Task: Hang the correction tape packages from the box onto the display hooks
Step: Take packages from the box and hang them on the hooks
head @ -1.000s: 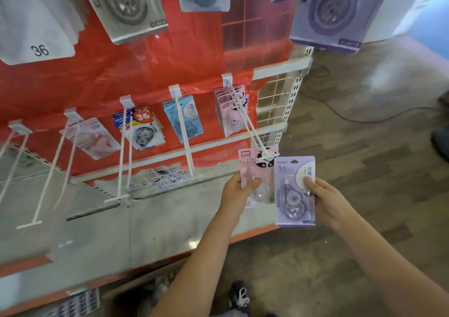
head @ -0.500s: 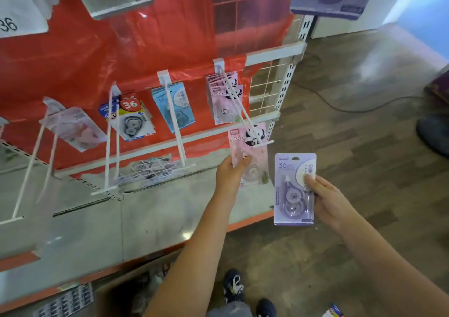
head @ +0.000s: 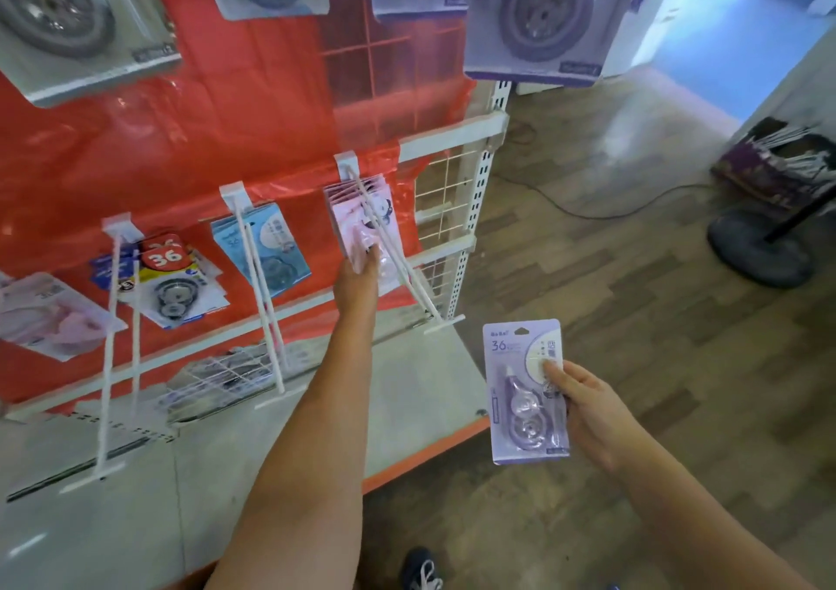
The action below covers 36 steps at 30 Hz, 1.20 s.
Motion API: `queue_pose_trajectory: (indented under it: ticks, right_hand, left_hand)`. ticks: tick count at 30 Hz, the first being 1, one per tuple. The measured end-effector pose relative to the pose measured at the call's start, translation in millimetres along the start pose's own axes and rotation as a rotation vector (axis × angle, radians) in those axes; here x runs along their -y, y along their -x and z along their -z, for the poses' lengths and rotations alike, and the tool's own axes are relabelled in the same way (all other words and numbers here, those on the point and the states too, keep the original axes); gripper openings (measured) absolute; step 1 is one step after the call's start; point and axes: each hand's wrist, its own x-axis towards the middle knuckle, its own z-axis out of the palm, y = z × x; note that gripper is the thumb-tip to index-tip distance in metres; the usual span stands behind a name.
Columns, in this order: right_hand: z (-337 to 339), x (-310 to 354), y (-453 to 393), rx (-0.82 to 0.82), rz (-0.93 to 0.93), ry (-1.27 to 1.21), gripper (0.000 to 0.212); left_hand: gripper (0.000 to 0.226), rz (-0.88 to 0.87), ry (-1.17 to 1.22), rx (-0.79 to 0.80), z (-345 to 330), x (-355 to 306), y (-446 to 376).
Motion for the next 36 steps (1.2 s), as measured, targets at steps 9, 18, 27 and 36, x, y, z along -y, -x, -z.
queue_pose_trajectory:
  ticks: [9, 18, 27, 36]
  right_hand:
    - [-1, -5, 3, 0.019, -0.022, -0.003, 0.024]
    - [2, -1, 39, 0.141, -0.016, 0.071, 0.044]
    - [-5, 51, 104, 0.303, 0.146, 0.149, 0.015]
    - [-61, 147, 138, 0.337, 0.403, 0.197, 0.017]
  left_hand:
    - [0.036, -0.060, -0.387, 0.029, 13, 42, 36]
    - [0.028, -0.210, -0.747, 0.126, 32, 77, 139]
    - [0.024, -0.450, -0.989, -0.001, 56, 28, 242]
    - [0.027, -0.629, -1.041, -0.181, 88, -80, 271]
